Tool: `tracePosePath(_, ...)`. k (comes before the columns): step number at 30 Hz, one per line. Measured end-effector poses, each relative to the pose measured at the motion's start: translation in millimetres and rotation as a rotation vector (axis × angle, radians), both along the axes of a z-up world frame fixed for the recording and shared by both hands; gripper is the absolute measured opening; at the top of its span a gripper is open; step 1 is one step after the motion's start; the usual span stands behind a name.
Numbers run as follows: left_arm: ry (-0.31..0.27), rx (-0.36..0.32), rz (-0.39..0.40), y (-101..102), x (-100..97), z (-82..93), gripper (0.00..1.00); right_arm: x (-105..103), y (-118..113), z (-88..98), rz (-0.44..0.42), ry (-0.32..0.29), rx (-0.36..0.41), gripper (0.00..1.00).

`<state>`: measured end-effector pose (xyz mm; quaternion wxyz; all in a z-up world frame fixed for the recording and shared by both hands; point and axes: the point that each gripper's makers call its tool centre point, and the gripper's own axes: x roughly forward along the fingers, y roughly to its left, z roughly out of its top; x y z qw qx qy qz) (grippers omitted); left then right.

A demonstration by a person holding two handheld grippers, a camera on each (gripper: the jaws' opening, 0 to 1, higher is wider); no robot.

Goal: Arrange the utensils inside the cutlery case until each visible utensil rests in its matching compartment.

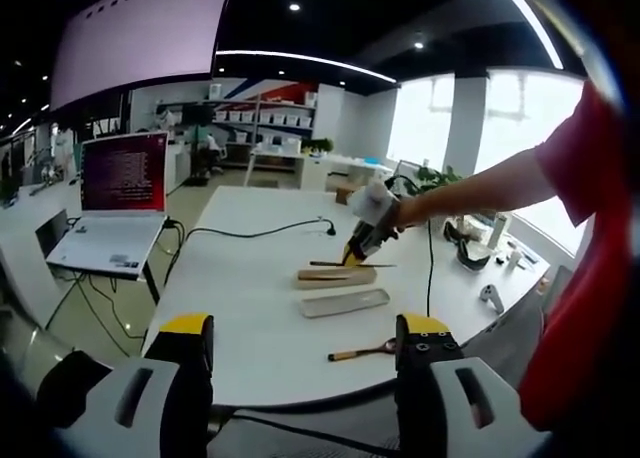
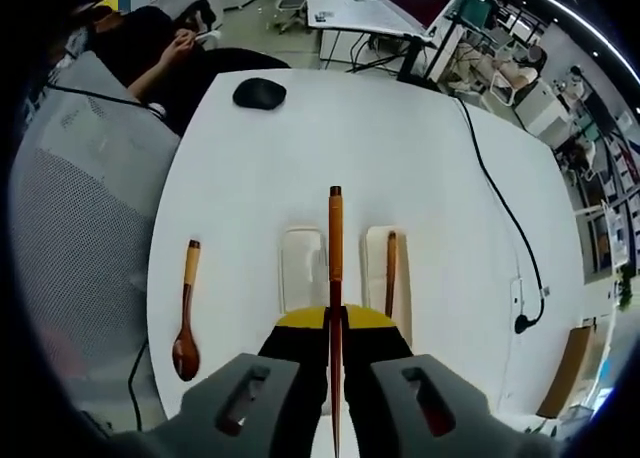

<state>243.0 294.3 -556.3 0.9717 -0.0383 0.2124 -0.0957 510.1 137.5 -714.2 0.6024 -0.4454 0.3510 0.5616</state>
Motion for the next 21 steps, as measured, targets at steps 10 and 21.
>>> tracePosePath(10, 0.019, -0.010, 0.019, 4.0, 2.6, -7.6, 0.76, 21.7, 7.7, 16.0, -0.010, 0.013, 0.043, 0.01)
tracePosePath(21, 0.037, -0.001, 0.016, 4.6, 7.6, -11.6, 0.76, 43.9, 12.6, 34.8, 0.014, 0.035, 0.062, 0.01)
